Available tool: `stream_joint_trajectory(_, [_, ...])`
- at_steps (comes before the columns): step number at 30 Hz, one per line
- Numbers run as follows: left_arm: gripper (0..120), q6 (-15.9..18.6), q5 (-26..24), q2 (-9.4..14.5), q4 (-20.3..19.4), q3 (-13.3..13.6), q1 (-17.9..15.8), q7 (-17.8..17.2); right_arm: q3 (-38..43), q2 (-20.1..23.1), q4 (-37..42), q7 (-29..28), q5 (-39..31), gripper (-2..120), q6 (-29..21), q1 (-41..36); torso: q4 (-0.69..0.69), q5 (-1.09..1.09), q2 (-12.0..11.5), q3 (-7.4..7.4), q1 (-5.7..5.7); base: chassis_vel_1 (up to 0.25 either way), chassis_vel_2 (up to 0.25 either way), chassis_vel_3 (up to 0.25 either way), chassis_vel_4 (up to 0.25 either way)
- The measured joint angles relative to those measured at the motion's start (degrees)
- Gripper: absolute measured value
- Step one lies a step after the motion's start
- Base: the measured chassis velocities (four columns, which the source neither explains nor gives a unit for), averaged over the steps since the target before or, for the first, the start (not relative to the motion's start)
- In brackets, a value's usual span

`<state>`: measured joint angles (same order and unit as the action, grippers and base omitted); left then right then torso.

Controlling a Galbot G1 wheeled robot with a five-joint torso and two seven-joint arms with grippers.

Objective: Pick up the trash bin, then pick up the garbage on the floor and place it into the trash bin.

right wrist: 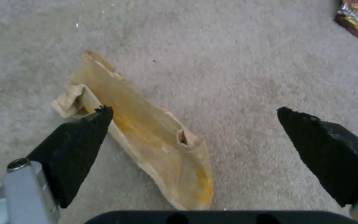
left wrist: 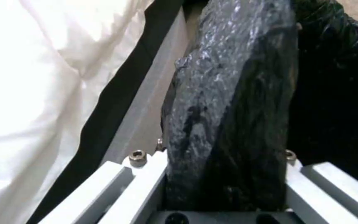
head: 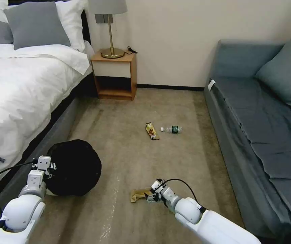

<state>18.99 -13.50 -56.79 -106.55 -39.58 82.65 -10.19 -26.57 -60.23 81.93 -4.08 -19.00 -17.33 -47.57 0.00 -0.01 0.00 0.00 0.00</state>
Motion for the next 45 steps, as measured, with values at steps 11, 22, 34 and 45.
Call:
stream_joint_trajectory(11, [4,-0.41,-0.67,0.12,-2.04,-1.03,0.56,-0.39,-0.72,-6.8,-9.19,1.99,-1.69,100,1.1,4.29,0.02,0.01,0.0,0.0,0.0,0.0,0.0,0.0,0.0])
stream_joint_trajectory(22, [4,0.8,-1.73,1.07,-2.96,-0.51,-0.49,-0.48,1.13,-7.55,-11.09,4.54,0.25,100,0.16,2.5,0.0,0.01,0.0,0.0,0.0,0.0,0.0,0.0,0.0])
stream_joint_trajectory(34, [4,0.52,-1.87,1.3,-1.1,-0.82,-0.66,0.07,3.64,-10.39,-20.38,6.66,5.91,100,1.07,2.38,0.01,0.01,0.0,0.0,0.0,0.0,0.0,0.0,0.0])
stream_joint_trajectory(45, [4,0.09,-1.99,1.31,-0.79,-0.71,-0.83,0.21,4.67,-11.54,-22.27,8.8,7.97,83,2.06,1.81,-0.03,-0.02,0.02,-0.01,0.0,0.0,0.0,0.0,0.0])
